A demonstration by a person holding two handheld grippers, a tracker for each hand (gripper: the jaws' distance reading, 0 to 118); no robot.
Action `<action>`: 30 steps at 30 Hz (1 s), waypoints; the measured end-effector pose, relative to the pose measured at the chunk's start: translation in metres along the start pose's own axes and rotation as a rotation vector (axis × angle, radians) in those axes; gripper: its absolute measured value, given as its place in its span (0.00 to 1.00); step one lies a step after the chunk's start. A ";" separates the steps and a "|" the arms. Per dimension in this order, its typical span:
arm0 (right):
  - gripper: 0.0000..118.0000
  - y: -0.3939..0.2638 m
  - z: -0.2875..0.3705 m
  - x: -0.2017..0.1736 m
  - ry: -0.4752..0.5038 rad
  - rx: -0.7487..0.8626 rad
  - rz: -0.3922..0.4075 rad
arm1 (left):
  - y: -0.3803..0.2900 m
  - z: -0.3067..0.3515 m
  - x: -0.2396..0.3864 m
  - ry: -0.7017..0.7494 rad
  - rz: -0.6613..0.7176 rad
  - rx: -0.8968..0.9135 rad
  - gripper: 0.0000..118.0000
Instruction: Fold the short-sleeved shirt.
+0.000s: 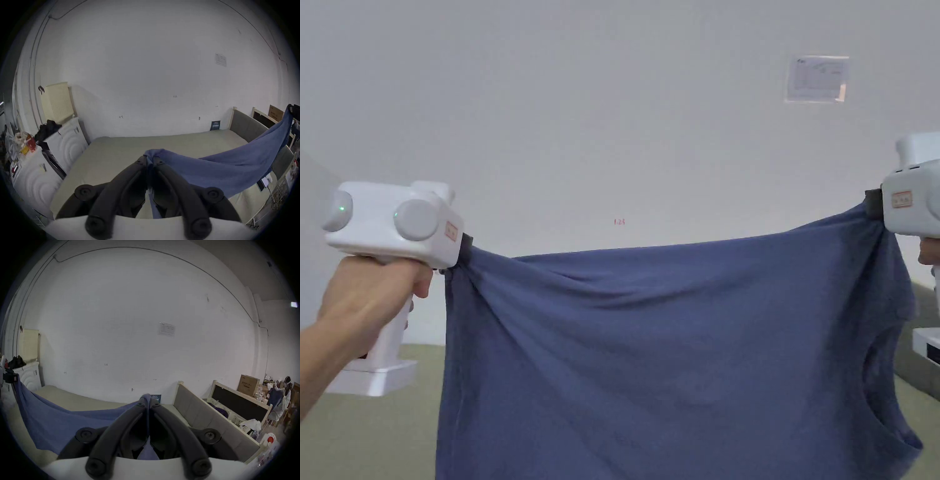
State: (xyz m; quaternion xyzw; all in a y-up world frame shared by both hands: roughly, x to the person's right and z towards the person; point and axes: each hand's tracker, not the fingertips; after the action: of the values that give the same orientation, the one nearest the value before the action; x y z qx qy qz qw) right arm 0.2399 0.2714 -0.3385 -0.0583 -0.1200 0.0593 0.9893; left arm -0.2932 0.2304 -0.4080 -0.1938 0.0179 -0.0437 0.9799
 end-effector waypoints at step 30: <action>0.01 0.038 -0.250 -0.083 -0.049 -0.008 0.009 | 0.083 -0.231 0.023 0.164 0.031 0.025 0.06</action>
State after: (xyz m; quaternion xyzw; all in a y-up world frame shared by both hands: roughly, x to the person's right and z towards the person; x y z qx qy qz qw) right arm 0.2175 0.2724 -0.6037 -0.0614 -0.1440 0.0649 0.9855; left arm -0.2759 0.2178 -0.6533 -0.1769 0.1004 -0.0444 0.9781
